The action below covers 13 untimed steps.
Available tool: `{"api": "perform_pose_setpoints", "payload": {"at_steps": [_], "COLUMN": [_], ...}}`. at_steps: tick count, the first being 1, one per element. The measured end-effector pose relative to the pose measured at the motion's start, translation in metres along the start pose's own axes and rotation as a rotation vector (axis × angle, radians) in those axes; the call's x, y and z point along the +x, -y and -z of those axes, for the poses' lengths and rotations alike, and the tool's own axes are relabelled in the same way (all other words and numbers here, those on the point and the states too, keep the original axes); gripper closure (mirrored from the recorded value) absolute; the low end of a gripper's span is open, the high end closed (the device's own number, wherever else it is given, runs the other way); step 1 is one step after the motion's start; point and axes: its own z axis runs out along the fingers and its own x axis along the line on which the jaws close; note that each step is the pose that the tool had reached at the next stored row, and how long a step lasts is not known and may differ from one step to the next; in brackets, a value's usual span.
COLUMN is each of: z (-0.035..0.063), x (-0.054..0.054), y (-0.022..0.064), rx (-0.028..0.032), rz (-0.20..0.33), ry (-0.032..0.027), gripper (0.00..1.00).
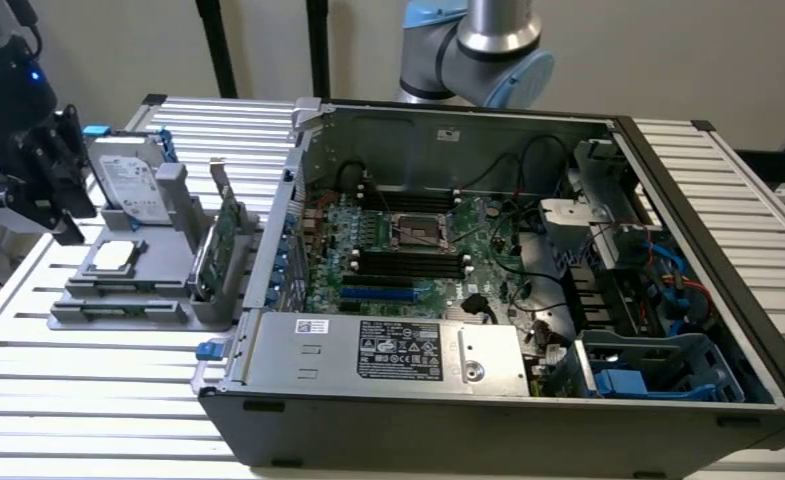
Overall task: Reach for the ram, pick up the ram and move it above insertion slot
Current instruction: 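Pick up the ram and move it above insertion slot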
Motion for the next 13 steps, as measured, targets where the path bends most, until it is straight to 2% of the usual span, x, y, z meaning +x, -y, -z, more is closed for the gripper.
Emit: {"api": "perform_pose_setpoints", "payload": {"at_steps": [8, 13], "z": [-0.0148, -0.0237], "x": [-0.002, -0.002], "y": [-0.0128, -0.0136], "rx": [0.0003, 0.0001], "rz": [-0.012, -0.020], "ry": [0.0002, 0.0002], "gripper": [0.58, 0.58]}}
